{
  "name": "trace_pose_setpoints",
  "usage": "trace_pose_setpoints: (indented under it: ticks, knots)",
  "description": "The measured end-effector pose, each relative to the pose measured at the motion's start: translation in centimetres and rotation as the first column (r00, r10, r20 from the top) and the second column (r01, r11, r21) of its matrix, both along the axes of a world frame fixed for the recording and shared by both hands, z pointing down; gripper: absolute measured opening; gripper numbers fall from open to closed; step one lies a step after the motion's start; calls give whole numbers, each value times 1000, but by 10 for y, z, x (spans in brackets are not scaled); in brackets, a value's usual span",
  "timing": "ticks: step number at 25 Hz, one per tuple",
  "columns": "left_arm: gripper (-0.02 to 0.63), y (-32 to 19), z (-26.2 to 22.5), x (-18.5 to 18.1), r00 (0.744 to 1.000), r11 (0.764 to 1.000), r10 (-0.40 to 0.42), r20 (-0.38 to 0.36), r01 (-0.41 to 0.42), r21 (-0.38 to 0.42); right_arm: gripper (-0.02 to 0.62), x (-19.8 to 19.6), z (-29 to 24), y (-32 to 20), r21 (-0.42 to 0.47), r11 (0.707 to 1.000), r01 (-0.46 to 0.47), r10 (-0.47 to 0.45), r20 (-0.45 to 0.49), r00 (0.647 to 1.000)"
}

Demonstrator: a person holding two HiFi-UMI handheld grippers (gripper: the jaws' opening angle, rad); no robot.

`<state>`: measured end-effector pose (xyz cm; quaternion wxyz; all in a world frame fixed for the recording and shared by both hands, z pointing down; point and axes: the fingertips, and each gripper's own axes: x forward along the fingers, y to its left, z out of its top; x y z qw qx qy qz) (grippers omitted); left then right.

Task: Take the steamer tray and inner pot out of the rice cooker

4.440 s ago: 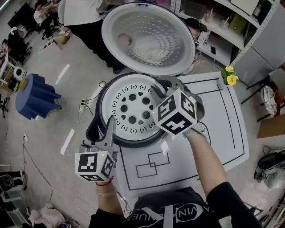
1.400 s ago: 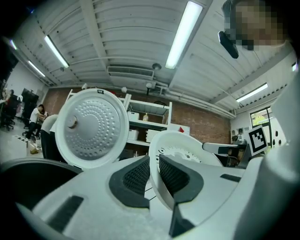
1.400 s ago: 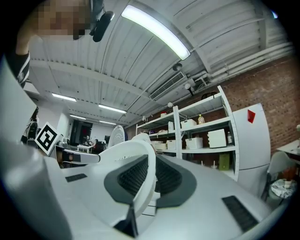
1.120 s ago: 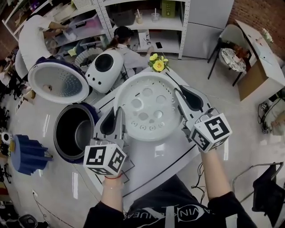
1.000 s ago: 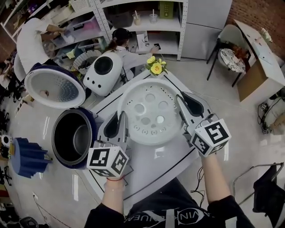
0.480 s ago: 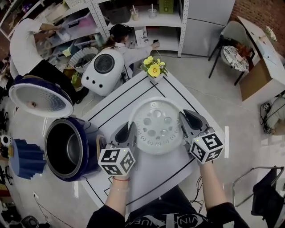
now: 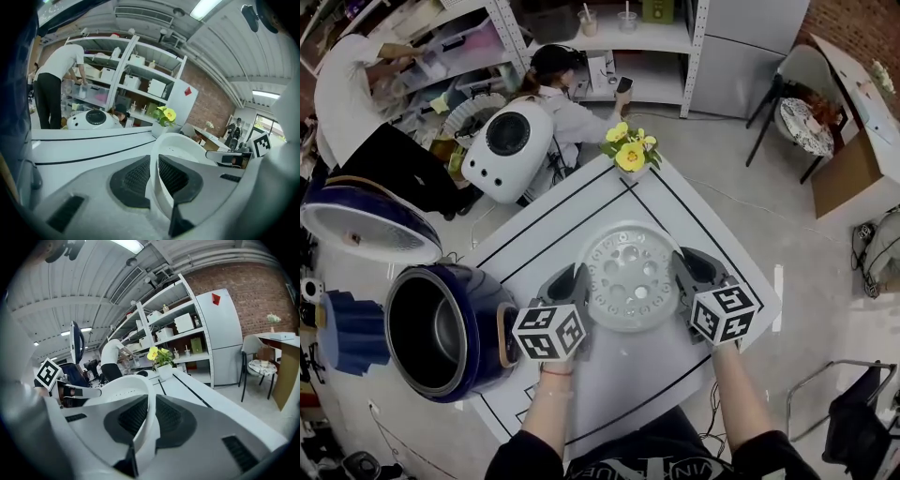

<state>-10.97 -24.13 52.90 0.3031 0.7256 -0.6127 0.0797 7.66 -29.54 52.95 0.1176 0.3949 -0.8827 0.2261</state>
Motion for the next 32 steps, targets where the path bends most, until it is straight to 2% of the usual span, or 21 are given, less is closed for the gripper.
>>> trace_pose_setpoints:
  ticks: [11, 15, 18, 27, 32]
  knots:
    - [51, -16, 24, -14, 1000, 999, -8, 5, 9, -51, 52, -13, 29, -11, -69, 998, 10, -11, -21, 1000]
    - [51, -18, 28, -16, 999, 998, 1, 35, 1, -58, 55, -14, 33, -13, -75, 997, 11, -13, -27, 1000]
    - [51, -19, 30, -16, 997, 998, 13, 78, -7, -70, 58, -15, 35, -13, -74, 997, 14, -18, -43, 999]
    - [51, -20, 37, -17, 991, 997, 15, 132, -4, -82, 67, -18, 36, -14, -25, 999, 26, -29, -138, 990]
    - [51, -20, 39, -16, 988, 997, 21, 151, -9, -76, 71, -18, 35, -14, -4, 1000, 22, -23, -160, 987]
